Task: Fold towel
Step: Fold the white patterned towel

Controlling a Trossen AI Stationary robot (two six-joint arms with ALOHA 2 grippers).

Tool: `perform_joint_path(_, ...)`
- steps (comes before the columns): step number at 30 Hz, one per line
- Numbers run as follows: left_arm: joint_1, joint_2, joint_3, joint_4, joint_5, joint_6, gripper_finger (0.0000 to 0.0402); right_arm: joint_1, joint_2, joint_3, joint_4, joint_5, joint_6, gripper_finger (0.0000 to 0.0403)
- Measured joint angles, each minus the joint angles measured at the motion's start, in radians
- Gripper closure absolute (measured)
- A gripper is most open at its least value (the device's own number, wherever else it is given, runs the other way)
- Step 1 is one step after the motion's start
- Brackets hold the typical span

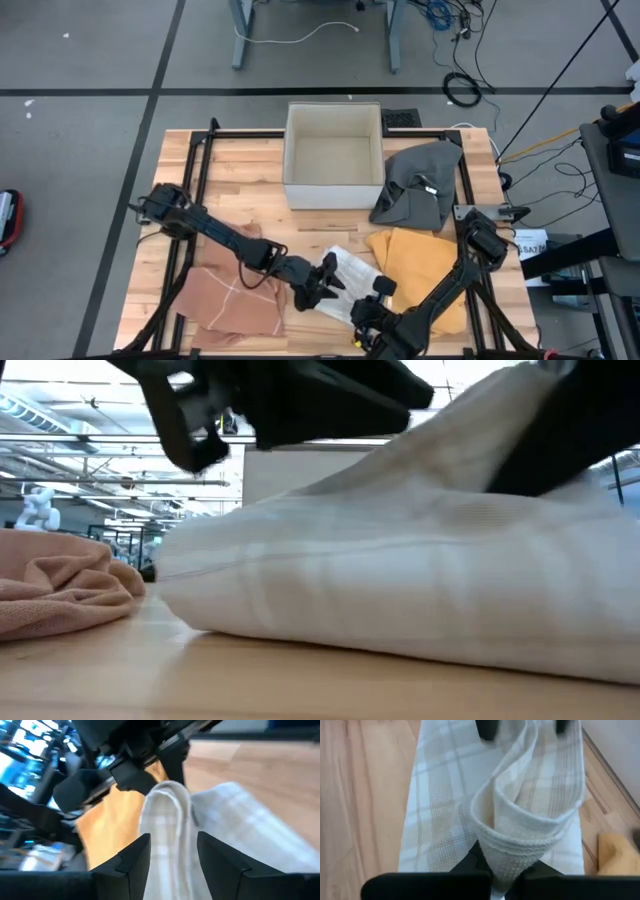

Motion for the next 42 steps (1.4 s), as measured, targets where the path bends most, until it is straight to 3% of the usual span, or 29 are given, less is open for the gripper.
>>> perform_joint_path(7, 0.065, -0.017, 0.000, -0.211, 0.106, -0.169, 0.0205, 0.050, 0.000, 0.000, -0.037, -0.003, 0.033, 0.0398)
perform_joint_path(15, 0.114, -0.018, 0.000, -0.315, 0.180, -0.283, 0.0158, 0.094, 0.000, 0.000, -0.063, -0.013, 0.058, 0.0398)
perform_joint_path(20, 0.145, -0.018, 0.000, -0.385, 0.365, -0.342, 0.0161, 0.111, 0.000, 0.000, -0.088, -0.016, 0.091, 0.0398)
perform_joint_path(23, 0.154, -0.018, 0.000, -0.397, 0.408, -0.357, 0.0167, 0.114, 0.000, 0.000, -0.095, -0.016, 0.097, 0.0398)
perform_joint_path(30, 0.156, -0.018, 0.000, -0.313, 0.625, -0.370, 0.0182, 0.113, -0.001, 0.000, -0.099, -0.016, 0.094, 0.0398)
perform_joint_path(38, 0.127, 0.012, 0.000, -0.262, 0.510, -0.378, 0.0189, 0.113, -0.001, 0.000, -0.100, -0.016, 0.092, 0.0398)
perform_joint_path(42, 0.116, 0.033, 0.000, -0.254, 0.390, -0.396, 0.0199, 0.113, -0.001, 0.000, -0.100, -0.015, 0.091, 0.0398)
